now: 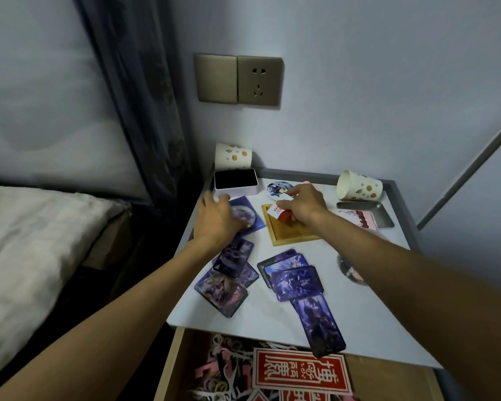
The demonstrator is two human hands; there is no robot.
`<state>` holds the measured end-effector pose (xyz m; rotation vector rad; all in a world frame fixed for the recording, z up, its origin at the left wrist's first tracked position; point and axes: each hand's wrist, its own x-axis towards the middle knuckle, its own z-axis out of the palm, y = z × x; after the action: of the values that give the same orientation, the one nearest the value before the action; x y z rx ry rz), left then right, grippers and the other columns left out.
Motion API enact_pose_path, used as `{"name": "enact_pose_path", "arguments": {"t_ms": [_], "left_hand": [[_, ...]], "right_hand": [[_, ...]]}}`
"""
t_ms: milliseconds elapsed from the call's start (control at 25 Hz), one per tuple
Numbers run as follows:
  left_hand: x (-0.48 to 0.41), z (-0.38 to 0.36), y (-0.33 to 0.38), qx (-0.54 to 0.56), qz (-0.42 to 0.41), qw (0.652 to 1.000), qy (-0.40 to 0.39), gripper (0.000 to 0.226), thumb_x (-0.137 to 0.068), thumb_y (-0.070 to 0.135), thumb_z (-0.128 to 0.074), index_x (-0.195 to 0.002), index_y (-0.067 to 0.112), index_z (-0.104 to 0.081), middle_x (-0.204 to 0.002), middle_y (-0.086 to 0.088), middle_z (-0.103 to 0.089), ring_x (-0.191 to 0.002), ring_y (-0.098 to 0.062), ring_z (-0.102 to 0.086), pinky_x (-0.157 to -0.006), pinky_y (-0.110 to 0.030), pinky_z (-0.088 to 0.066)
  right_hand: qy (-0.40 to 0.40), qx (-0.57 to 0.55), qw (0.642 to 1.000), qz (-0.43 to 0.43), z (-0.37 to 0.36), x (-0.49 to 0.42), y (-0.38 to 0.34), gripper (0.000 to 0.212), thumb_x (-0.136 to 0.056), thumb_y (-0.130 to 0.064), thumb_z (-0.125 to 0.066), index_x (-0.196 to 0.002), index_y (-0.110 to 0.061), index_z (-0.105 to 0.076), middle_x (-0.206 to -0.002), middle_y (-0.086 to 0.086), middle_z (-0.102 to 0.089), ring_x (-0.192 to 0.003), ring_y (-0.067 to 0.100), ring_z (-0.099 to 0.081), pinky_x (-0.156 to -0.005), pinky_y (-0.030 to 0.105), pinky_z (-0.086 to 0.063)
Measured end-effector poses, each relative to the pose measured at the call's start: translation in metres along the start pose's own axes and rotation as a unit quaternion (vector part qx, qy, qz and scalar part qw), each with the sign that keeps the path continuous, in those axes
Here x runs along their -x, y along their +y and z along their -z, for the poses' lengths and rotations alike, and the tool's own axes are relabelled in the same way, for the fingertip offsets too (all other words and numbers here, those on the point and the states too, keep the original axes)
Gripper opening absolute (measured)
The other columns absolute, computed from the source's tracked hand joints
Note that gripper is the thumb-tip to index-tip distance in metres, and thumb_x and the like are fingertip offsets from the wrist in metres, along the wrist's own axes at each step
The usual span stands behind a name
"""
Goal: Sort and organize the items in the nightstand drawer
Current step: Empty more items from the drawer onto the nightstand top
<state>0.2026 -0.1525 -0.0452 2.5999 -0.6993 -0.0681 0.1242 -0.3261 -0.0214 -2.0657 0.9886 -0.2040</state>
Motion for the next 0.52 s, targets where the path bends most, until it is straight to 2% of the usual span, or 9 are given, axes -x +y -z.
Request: {"name": "enact_pose_path", "arguments": {"t_ms": [80, 160, 200, 320, 400, 480, 520], "left_hand": [[-0.002, -0.003, -0.003, -0.070, -0.066, 0.995, -0.022, 0.079, -0.079, 0.056, -0.070, -0.142, 0.017, -0.041, -0.150, -0.012, -0.034, -0.137, -0.032, -0.030, -0.110, -0.039, -0.031], [-0.005, -0.009, -0.005, -0.115, -0.103, 0.987, -0.049, 0.082, -0.076, 0.060, -0.069, -0.142, 0.019, -0.042, -0.146, -0.009, -0.041, -0.133, -0.031, -0.036, -0.109, -0.040, -0.033], [-0.007, -0.011, -0.007, -0.122, -0.107, 0.985, -0.058, 0.079, -0.076, 0.061, -0.069, -0.140, 0.019, -0.044, -0.141, -0.008, -0.046, -0.130, -0.030, -0.041, -0.106, -0.040, -0.036], [-0.015, -0.013, -0.015, -0.109, -0.115, 0.986, -0.051, 0.067, -0.081, 0.054, -0.068, -0.134, 0.018, -0.050, -0.131, -0.010, -0.054, -0.120, -0.031, -0.050, -0.100, -0.037, -0.040], [-0.016, -0.011, -0.017, -0.104, -0.126, 0.986, -0.045, 0.063, -0.083, 0.049, -0.068, -0.134, 0.016, -0.052, -0.128, -0.012, -0.055, -0.118, -0.033, -0.051, -0.098, -0.037, -0.040], [-0.008, -0.006, -0.015, -0.078, -0.140, 0.986, -0.038, 0.057, -0.083, 0.044, -0.069, -0.131, 0.016, -0.055, -0.127, -0.014, -0.056, -0.117, -0.034, -0.052, -0.096, -0.037, -0.041], [-0.001, -0.002, -0.014, -0.057, -0.150, 0.987, -0.034, 0.055, -0.083, 0.041, -0.070, -0.129, 0.014, -0.057, -0.126, -0.015, -0.057, -0.116, -0.035, -0.052, -0.095, -0.037, -0.042]], "right_hand": [[-0.015, -0.056, 0.998, -0.038, -0.012, -0.005, -0.008, 0.032, -0.090, -0.024, -0.069, -0.119, -0.011, -0.062, -0.098, 0.014, -0.071, -0.072, 0.022, -0.064, -0.073, 0.032, -0.055], [-0.023, -0.126, 0.989, -0.068, -0.020, -0.009, -0.016, 0.017, -0.095, -0.010, -0.058, -0.109, 0.000, -0.063, -0.082, 0.014, -0.069, -0.062, 0.019, -0.061, -0.062, 0.028, -0.054], [-0.024, -0.165, 0.982, -0.085, -0.025, -0.011, -0.020, 0.017, -0.096, -0.002, -0.051, -0.107, 0.006, -0.062, -0.078, 0.015, -0.068, -0.059, 0.020, -0.061, -0.056, 0.026, -0.053], [-0.022, -0.256, 0.958, -0.126, -0.030, -0.011, -0.025, 0.021, -0.098, 0.007, -0.038, -0.110, 0.014, -0.054, -0.092, 0.026, -0.068, -0.075, 0.033, -0.071, -0.060, 0.029, -0.059], [-0.021, -0.230, 0.967, -0.107, -0.028, -0.002, -0.025, 0.027, -0.099, 0.007, -0.037, -0.122, 0.013, -0.050, -0.096, 0.026, -0.069, -0.075, 0.029, -0.071, -0.060, 0.026, -0.059], [-0.020, -0.157, 0.986, -0.054, -0.017, 0.013, -0.023, 0.034, -0.097, 0.006, -0.044, -0.131, 0.004, -0.050, -0.088, 0.019, -0.071, -0.066, 0.020, -0.068, -0.057, 0.023, -0.058], [-0.012, -0.111, 0.993, -0.025, -0.010, 0.021, -0.022, 0.036, -0.095, 0.004, -0.049, -0.131, 0.000, -0.053, -0.083, 0.014, -0.070, -0.065, 0.018, -0.067, -0.062, 0.026, -0.060]]}}
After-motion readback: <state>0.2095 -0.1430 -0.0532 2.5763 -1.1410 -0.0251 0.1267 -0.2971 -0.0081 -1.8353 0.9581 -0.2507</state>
